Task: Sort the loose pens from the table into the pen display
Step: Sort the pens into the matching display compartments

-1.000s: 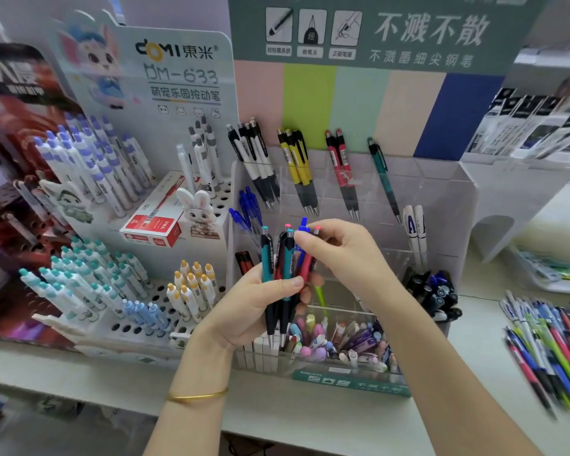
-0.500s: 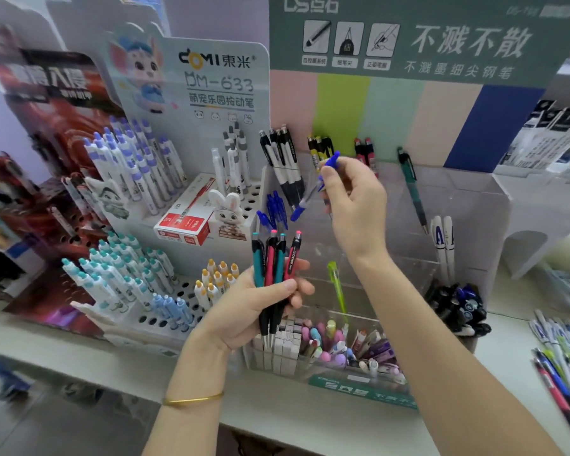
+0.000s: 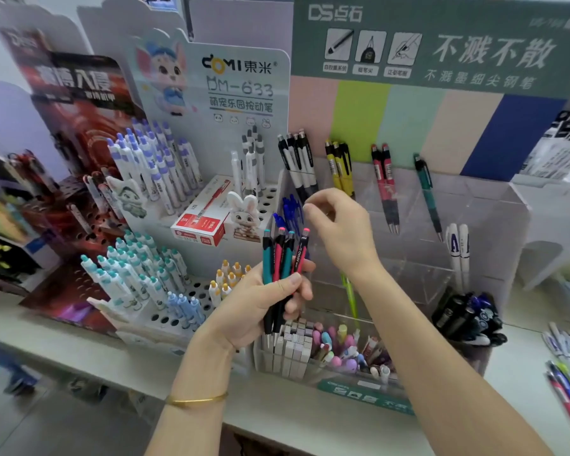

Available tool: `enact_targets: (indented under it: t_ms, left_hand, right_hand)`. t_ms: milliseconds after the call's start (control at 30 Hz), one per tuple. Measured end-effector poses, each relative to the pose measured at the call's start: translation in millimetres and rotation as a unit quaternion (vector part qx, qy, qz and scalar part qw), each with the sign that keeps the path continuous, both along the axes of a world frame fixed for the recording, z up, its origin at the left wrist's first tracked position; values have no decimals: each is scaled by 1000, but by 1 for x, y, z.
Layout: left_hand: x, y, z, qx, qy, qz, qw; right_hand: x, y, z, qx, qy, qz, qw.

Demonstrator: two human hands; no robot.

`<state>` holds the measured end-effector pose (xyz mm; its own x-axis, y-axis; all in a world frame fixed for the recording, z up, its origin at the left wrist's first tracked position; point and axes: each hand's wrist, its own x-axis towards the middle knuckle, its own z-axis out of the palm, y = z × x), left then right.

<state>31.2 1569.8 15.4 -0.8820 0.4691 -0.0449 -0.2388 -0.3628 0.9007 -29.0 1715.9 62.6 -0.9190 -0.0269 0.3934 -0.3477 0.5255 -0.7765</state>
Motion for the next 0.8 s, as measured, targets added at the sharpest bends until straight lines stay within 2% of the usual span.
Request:
enact_targets:
  t_ms: [67, 133, 200, 300, 400, 533, 633, 733, 800]
  left_hand:
    - [-2, 2, 0, -3, 2, -3, 1000]
    - [-4, 5, 2, -9, 4, -11, 1000]
    - [-6, 9, 3, -14, 1, -21, 1000]
    - [-8, 15, 6, -24, 1, -41, 999]
    - [-9, 20, 6, -65, 1, -47, 997]
    - [-13, 30, 7, -108, 7, 21, 994]
    - [-18, 39, 10, -192, 26, 60, 979]
    - [-20, 47, 13, -297, 66, 92, 948]
    - [-21, 53, 16, -327, 87, 112, 934]
  right_hand:
    - [12, 8, 13, -51, -74, 58, 994]
    - [21, 14, 21, 17, -164, 135, 977]
    - [25, 19, 20, 41, -195, 166, 966]
    - [25, 27, 18, -49, -177, 139, 973]
    - [23, 39, 24, -146, -109, 66, 981]
    - [23, 53, 33, -241, -84, 74, 964]
    - [25, 56, 34, -220, -85, 70, 969]
    - [26, 66, 35, -209, -71, 38, 975]
    - [28, 75, 38, -184, -81, 15, 979]
